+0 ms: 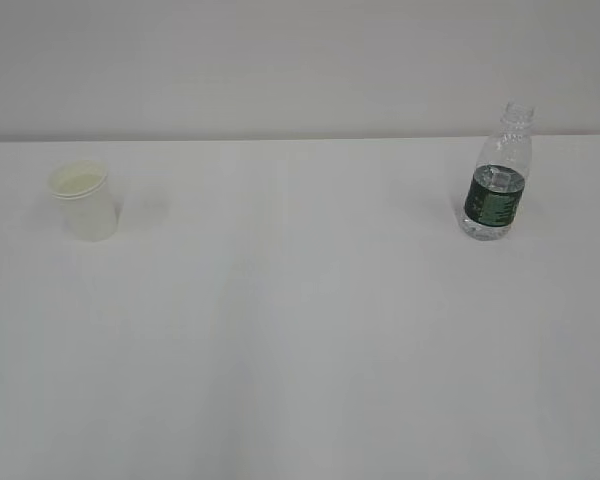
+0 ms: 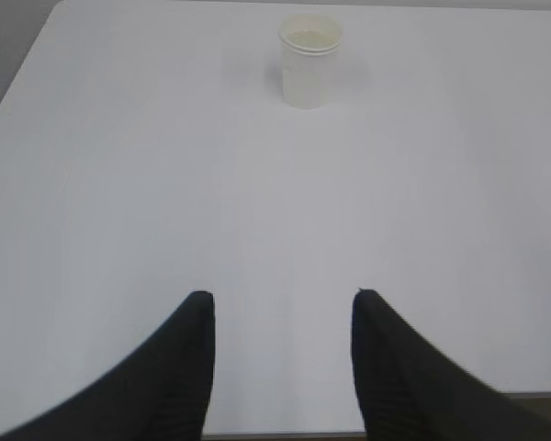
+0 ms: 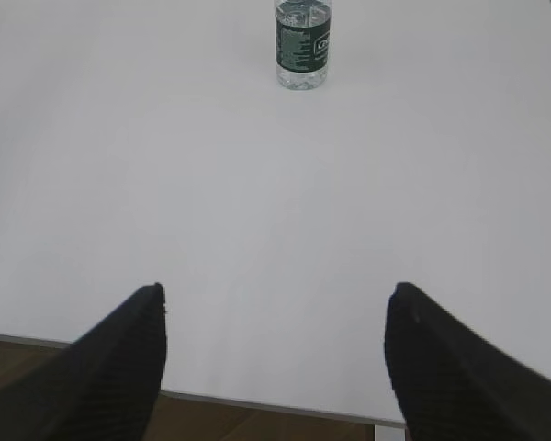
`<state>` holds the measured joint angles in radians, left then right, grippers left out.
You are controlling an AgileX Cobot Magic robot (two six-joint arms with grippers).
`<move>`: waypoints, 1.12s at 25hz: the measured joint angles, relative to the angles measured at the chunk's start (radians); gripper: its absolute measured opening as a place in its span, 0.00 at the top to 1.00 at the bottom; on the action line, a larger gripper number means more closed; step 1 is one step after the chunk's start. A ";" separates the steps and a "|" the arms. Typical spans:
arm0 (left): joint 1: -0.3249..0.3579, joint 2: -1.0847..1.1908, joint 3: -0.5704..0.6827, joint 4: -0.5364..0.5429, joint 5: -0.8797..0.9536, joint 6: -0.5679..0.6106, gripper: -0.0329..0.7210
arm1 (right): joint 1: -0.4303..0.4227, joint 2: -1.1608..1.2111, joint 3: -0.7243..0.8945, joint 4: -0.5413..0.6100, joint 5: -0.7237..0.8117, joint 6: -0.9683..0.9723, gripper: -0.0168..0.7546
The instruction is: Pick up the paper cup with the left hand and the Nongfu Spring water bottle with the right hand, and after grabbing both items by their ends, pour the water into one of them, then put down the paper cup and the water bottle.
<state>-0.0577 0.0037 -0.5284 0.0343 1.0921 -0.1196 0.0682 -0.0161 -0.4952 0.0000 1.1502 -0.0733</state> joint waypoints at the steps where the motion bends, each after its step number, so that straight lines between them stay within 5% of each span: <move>1: 0.000 0.000 0.000 0.000 0.000 0.000 0.50 | 0.000 0.000 0.000 0.000 0.000 0.002 0.26; 19: 0.000 0.000 0.000 -0.003 0.000 0.009 0.49 | 0.000 0.000 0.000 -0.044 -0.002 0.061 0.26; 28: 0.000 0.000 0.000 -0.041 0.000 0.067 0.30 | 0.000 0.000 0.000 -0.044 -0.002 0.061 0.18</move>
<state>-0.0577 0.0037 -0.5284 -0.0066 1.0921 -0.0530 0.0682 -0.0161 -0.4952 -0.0444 1.1485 -0.0126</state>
